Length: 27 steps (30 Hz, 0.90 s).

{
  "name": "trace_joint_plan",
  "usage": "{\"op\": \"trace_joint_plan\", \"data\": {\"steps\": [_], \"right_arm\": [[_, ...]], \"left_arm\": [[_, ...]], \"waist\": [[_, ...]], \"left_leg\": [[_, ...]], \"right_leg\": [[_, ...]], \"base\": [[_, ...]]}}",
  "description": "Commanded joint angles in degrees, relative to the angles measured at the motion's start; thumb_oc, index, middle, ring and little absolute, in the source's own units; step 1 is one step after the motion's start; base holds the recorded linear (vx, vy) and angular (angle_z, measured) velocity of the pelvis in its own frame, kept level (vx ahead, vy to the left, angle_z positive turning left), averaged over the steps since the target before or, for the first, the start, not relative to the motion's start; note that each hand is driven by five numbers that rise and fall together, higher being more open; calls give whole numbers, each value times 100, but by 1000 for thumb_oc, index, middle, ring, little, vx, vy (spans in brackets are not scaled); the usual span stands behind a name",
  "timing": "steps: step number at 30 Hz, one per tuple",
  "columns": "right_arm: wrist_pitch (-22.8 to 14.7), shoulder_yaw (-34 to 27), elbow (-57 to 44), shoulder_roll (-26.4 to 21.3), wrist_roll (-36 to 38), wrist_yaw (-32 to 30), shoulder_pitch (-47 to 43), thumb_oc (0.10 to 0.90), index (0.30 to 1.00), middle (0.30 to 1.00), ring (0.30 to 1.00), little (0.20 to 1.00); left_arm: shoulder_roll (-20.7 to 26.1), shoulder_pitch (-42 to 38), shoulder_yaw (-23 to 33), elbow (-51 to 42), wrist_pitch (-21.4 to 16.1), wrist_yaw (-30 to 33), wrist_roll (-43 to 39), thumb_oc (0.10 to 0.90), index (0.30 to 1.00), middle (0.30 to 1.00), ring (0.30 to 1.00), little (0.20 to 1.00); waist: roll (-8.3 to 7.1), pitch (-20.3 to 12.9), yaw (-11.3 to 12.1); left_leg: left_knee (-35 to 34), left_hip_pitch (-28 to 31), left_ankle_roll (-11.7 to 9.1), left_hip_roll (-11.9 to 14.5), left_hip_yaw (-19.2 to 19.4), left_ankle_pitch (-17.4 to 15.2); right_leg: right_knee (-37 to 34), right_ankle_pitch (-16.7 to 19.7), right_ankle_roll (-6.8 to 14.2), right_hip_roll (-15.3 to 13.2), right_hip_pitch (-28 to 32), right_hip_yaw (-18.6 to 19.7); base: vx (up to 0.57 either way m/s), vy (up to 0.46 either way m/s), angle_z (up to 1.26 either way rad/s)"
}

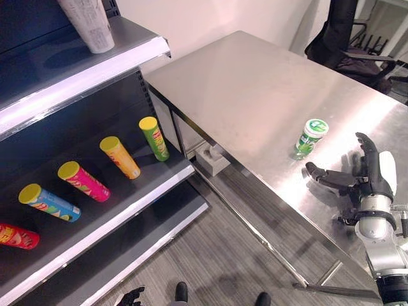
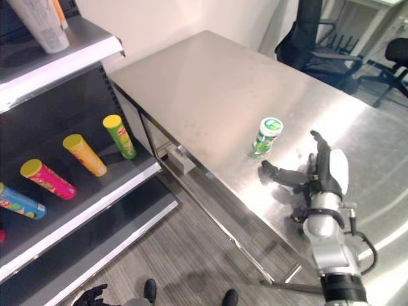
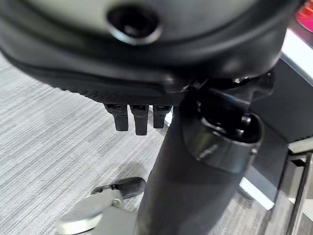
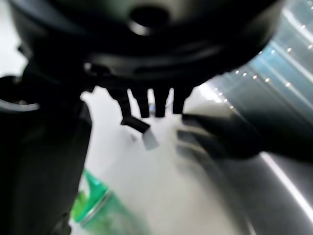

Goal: Put the goods on the table back onto the shelves and tidy them up.

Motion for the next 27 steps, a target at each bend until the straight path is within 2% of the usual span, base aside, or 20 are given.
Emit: {"op": "trace_joint_plan", "data": {"steps": [1, 16, 17, 18, 19, 27], "right_arm": [[-254, -182, -101, -328, -258, -420, -811, 800, 900, 900, 900, 900], [-157, -112, 110, -461, -428, -659, -1096, 800, 900, 900, 900, 900], [-156, -101, 121, -446, -423, -676, -1124, 605, 608, 608, 608, 608], [-149, -99, 129, -434, -427, -681, -1133, 563, 545, 545, 545, 545], [-135, -82, 137, -420, -444, -712, -1172, 400, 300, 300, 300, 300], [-138, -42, 169, -506, -425, -872, -1431, 400, 300, 300, 300, 300]], "left_arm": [[377, -211, -175, 41, -196, 45, 134, 800, 900, 900, 900, 900], [458, -166, -223, -33, -206, 72, 172, 800, 900, 900, 900, 900], [460, -174, -228, -17, -204, 81, 180, 800, 900, 900, 900, 900], [461, -165, -224, -39, -203, 75, 173, 800, 900, 900, 900, 900], [469, -158, -229, -50, -200, 79, 184, 800, 900, 900, 900, 900], [500, -127, -227, -86, -191, 116, 205, 800, 900, 900, 900, 900]], "waist": [[-291, -18, 108], [-311, -8, 280], [-315, -8, 286], [-314, -10, 292], [-313, -13, 307], [-340, -38, 382]], "left_leg": [[10, -98, -21, -82, 89, -132], [10, -107, 5, -152, -89, -166], [10, -105, 3, -152, -95, -172], [10, -104, 3, -151, -102, -174], [10, -106, 3, -146, -106, -176], [10, -84, -6, -132, -146, -185]], "right_leg": [[87, -304, 288, -200, 82, -89], [87, -375, 273, -203, 193, -245], [87, -379, 273, -204, 199, -248], [87, -381, 271, -205, 203, -253], [87, -389, 269, -208, 209, -267], [87, -424, 257, -180, 242, -287]], "base": [[32, -10, 9], [30, 1, 9], [27, 1, 4], [34, -3, 1], [38, -8, 1], [17, -4, 0]]}}
